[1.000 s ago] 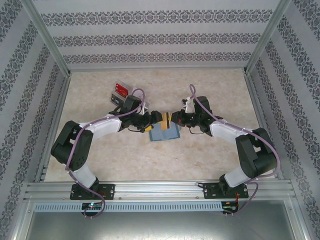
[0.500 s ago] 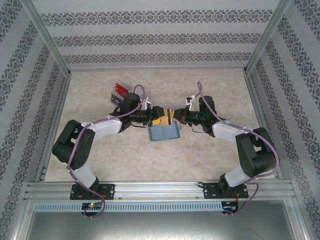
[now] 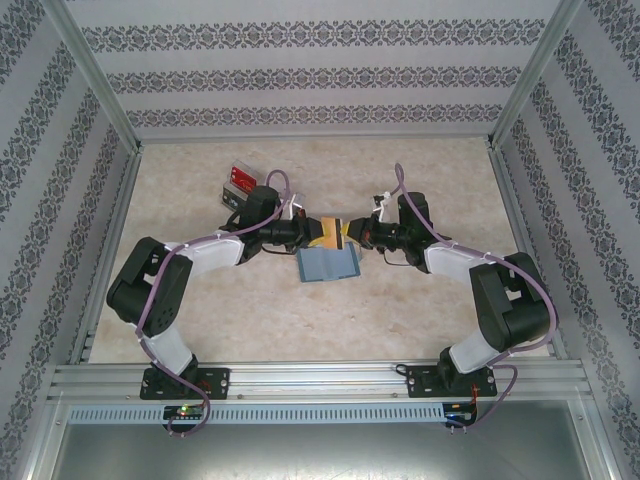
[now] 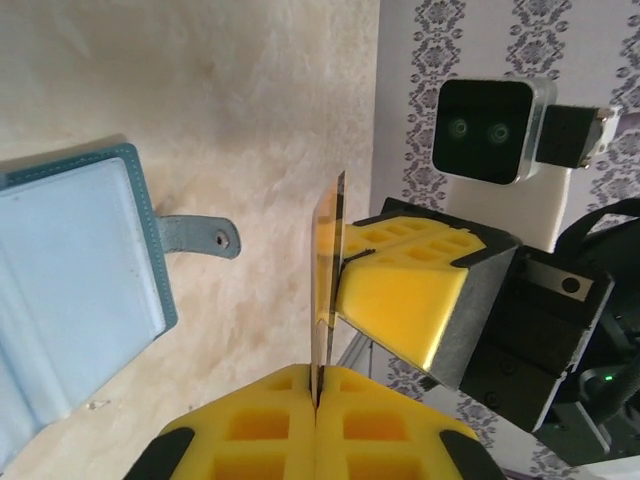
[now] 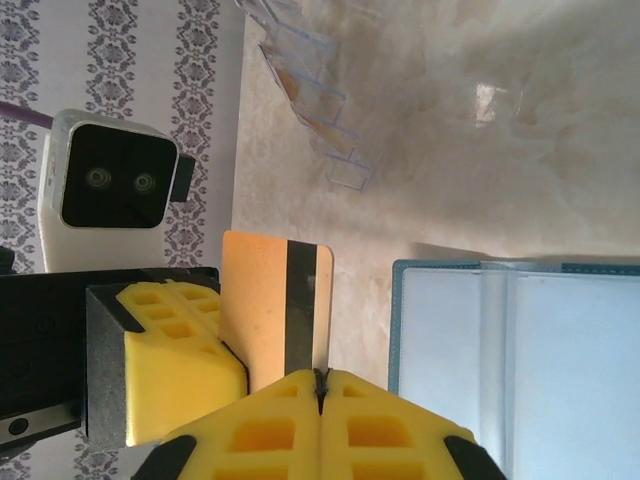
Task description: Take the credit cards out of the card holder
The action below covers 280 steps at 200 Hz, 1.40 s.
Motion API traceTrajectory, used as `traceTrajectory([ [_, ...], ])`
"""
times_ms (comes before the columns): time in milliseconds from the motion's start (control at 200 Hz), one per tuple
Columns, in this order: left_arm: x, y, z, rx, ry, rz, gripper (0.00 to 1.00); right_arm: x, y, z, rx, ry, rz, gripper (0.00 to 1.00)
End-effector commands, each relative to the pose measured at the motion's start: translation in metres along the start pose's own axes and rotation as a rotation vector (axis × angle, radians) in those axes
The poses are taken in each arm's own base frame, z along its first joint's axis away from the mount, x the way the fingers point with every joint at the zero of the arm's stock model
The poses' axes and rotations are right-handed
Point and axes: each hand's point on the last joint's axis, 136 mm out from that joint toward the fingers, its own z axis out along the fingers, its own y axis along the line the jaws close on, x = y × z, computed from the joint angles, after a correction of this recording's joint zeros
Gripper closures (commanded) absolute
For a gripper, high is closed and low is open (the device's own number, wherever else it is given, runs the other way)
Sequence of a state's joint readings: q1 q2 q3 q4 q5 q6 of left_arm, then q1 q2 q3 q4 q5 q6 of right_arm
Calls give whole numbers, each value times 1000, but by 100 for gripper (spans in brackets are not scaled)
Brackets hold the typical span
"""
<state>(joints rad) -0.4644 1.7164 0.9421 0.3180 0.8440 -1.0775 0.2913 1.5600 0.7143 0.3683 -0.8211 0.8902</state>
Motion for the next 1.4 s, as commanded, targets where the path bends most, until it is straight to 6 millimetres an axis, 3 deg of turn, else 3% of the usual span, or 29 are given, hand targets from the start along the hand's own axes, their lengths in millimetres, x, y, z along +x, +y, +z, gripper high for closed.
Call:
traceTrajectory([
  [0,-8,-13,-17,-85,-55,116,100,-3,-3,-8,55,-1,-59,82],
  [115,-10,-2,-35,-242,-94,141,100,-3,-21,-18,206,-15,-108,58],
  [215,-14,7,-56,-388,-144,172,100,-5,-37,-28,326,-28,-145,45],
  [400,-30,27,-119,-755,-297,177,100,-11,-48,-41,442,-70,-218,18],
  [609,-49,48,-167,-1006,-507,71,100,-7,-56,-39,510,-71,-293,9],
  [754,-72,51,-169,-979,-653,-54,100,-2,-60,-34,523,-59,-316,4],
  [974,-105,57,-146,-863,-694,-302,100,4,-58,-33,521,-60,-350,2],
  [1394,-120,89,-122,-789,-678,-563,99,6,-58,-35,529,-69,-358,2],
])
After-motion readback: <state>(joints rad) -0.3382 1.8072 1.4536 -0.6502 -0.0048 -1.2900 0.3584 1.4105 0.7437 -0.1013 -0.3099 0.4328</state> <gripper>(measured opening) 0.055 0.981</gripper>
